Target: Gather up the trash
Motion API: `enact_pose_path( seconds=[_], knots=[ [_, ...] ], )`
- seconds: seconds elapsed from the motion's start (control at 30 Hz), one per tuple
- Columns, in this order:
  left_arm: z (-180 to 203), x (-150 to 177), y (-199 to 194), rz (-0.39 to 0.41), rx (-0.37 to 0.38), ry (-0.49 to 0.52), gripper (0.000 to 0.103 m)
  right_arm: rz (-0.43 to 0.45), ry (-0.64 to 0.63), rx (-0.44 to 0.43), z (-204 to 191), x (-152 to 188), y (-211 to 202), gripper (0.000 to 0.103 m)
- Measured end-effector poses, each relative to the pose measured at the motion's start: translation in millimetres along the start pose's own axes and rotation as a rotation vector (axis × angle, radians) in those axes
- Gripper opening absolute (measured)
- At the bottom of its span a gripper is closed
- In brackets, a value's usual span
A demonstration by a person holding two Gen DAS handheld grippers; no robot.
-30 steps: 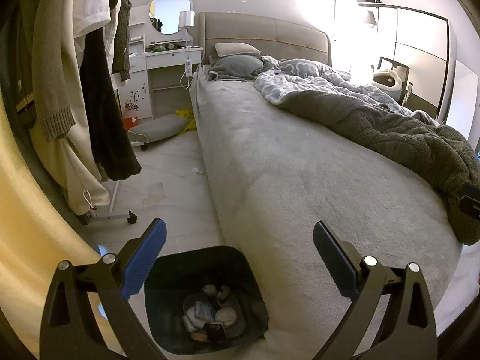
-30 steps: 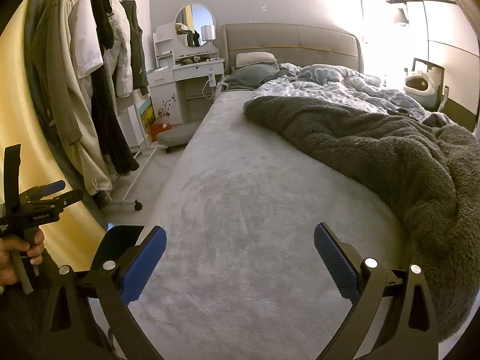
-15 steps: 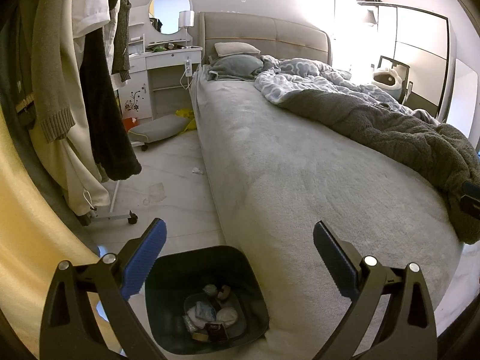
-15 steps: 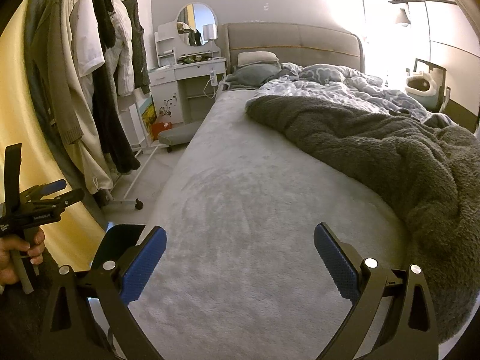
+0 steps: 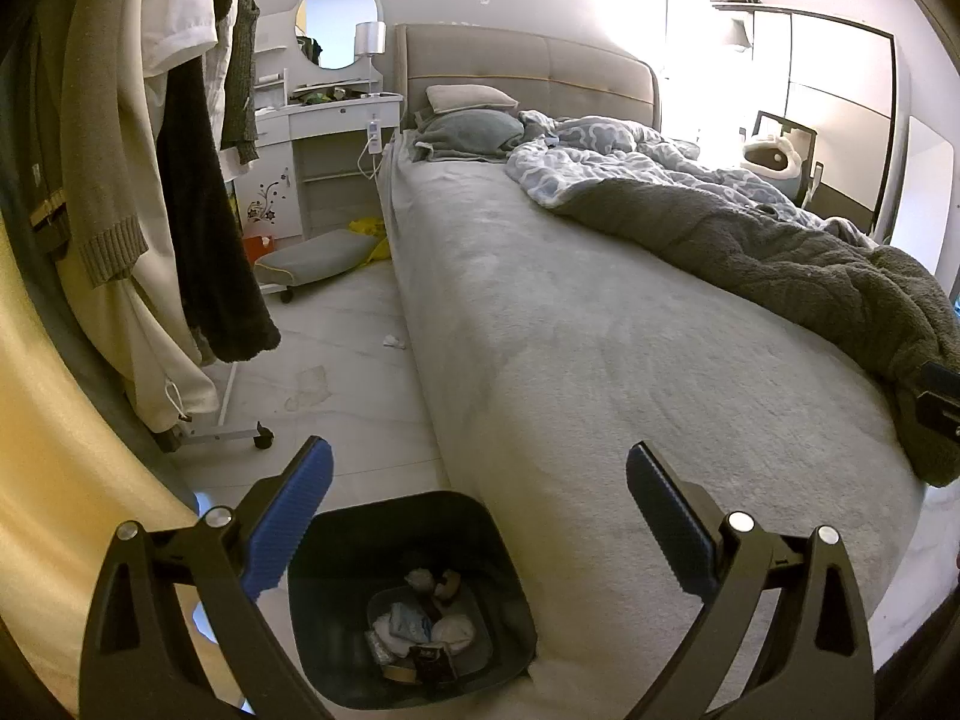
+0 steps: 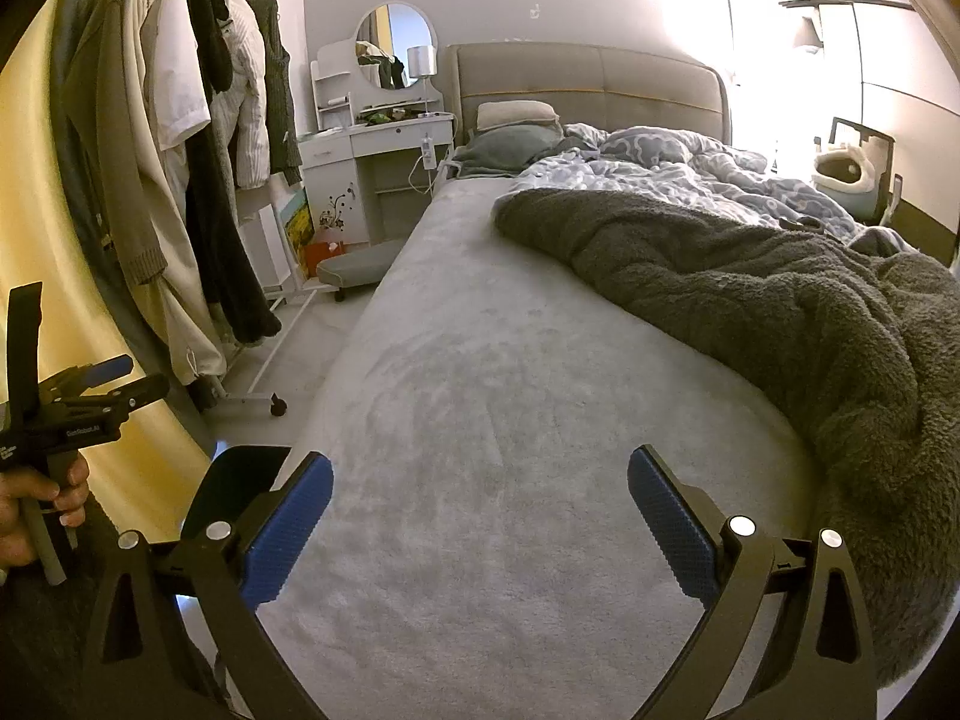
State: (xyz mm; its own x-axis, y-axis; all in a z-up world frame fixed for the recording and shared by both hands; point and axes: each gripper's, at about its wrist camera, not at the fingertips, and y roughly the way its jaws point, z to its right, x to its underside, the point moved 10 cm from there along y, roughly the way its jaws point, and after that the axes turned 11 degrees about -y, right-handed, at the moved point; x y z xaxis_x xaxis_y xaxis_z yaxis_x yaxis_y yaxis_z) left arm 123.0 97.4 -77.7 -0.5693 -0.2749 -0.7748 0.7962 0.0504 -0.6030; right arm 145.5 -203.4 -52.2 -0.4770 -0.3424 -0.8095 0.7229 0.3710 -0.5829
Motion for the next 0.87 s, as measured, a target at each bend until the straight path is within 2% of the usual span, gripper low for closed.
enact_pose_path(
  seconds=[0.87],
  knots=[
    [-0.3,-1.8,-1.5,0.003,0.002,-0.007,0.1,-0.002,0.0,0.001,-0.2,-1.1,-1.4,0.1]
  ],
)
